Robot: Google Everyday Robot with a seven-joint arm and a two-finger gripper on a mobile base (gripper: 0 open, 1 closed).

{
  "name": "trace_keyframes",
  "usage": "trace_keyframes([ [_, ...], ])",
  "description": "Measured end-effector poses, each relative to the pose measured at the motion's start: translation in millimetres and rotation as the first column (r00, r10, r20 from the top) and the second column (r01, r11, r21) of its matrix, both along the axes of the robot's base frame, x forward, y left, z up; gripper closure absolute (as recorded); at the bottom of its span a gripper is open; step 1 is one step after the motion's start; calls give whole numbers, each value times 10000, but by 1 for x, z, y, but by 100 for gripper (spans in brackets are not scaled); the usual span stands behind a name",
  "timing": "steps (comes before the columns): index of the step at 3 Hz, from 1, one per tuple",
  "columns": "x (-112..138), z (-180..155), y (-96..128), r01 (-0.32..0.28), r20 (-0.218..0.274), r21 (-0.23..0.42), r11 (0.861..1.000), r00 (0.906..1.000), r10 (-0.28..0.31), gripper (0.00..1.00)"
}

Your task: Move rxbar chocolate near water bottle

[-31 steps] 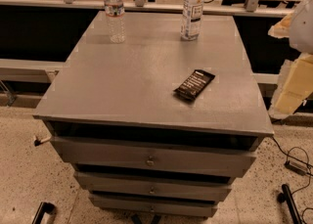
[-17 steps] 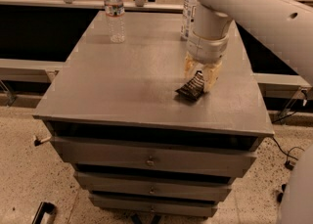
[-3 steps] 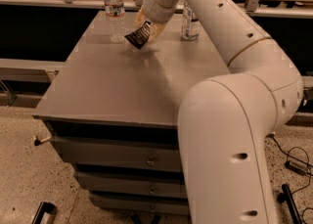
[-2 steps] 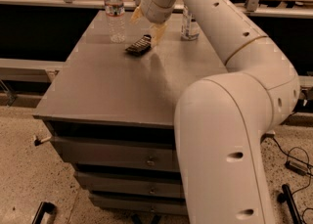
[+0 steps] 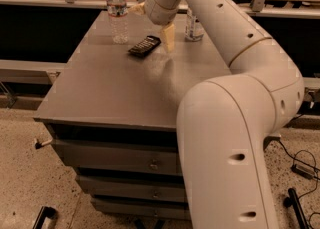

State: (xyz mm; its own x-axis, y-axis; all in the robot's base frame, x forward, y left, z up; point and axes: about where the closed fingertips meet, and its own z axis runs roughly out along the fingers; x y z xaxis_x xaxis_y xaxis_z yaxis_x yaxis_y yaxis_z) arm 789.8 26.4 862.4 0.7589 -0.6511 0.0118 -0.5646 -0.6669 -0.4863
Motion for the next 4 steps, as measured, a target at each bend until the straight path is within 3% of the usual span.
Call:
trace_keyframes([
  [2,6,23,-18,986,-69,16,9951,9951,-986,0],
  [4,-17,95,-37,981,141,1776,9792,9947,-1022,0],
])
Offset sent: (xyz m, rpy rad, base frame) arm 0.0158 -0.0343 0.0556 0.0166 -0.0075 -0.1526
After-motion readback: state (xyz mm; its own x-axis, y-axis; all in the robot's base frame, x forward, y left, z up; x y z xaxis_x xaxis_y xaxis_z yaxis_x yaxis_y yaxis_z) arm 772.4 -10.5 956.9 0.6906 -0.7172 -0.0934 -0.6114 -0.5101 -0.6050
